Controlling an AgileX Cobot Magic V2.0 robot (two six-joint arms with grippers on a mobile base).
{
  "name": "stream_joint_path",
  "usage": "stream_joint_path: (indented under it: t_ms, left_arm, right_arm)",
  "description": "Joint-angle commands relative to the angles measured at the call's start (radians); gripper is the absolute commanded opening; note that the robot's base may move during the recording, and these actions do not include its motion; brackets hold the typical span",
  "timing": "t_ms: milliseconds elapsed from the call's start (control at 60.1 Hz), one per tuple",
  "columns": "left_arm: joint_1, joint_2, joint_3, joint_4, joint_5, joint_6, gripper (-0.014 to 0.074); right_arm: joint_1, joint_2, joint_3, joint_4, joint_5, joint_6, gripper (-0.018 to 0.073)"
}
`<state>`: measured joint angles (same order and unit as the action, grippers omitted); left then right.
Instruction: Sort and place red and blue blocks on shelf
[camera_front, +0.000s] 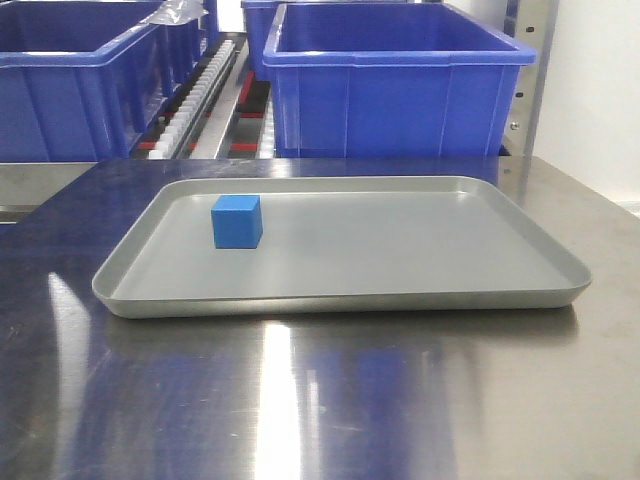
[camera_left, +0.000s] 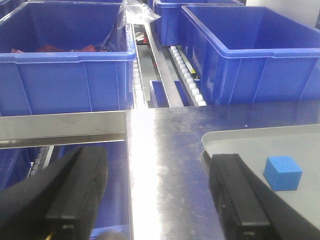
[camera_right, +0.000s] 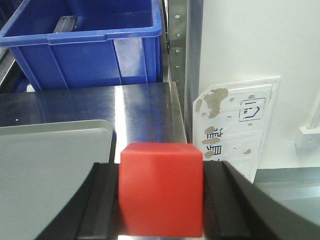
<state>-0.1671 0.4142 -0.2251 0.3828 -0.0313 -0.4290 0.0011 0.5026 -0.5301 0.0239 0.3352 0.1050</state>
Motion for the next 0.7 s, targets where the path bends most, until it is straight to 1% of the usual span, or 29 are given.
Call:
stream_joint_path:
  t_ms: [0,183,249,333,432,515,565,682]
  left_arm:
    - [0.001,0.004,-0.029,-0.001,-0.083,-0.004,0.0095]
    - [0.001,0.004,-0.029,-0.005,-0.089,-0.004,0.0100]
    - [0.001,0.004,-0.029,-0.009,-0.114,-0.004,0.0135]
    - [0.001,0.004,-0.029,-0.011,-0.147,-0.004,0.0234]
    - [0.001,0.004,-0.029,-0.012,-0.161,-0.004,0.0427]
    - [0.001,0.004,-0.029,-0.033,-0.157,-0.004,0.0559]
    - [0.001,0.004,-0.029,-0.035,-0.157,-0.004,0.0587]
    - [0.001,0.004,-0.029,-0.035,-0.157,-0.004,0.0587]
  right_arm:
    - [-0.007,0.001,-0.026,-0.010,-0.093,-0.002,0.0059]
    - [-0.007,0.001,-0.026,-0.010,-0.093,-0.002,0.0059]
    - [-0.007,0.001,-0.026,-0.010,-0.093,-0.002,0.0059]
    - [-0.007,0.001,-0.026,-0.010,-0.093,-0.002,0.0059]
    - [-0.007,0.001,-0.026,-0.010,-0.093,-0.002,0.0059]
    - [-0.007,0.001,-0.026,-0.010,-0.093,-0.002,0.0059]
    - [-0.007,0.001,-0.026,-0.010,-0.093,-0.002,0.0059]
    - [-0.007,0.001,-0.026,-0.010,-0.093,-0.002,0.0059]
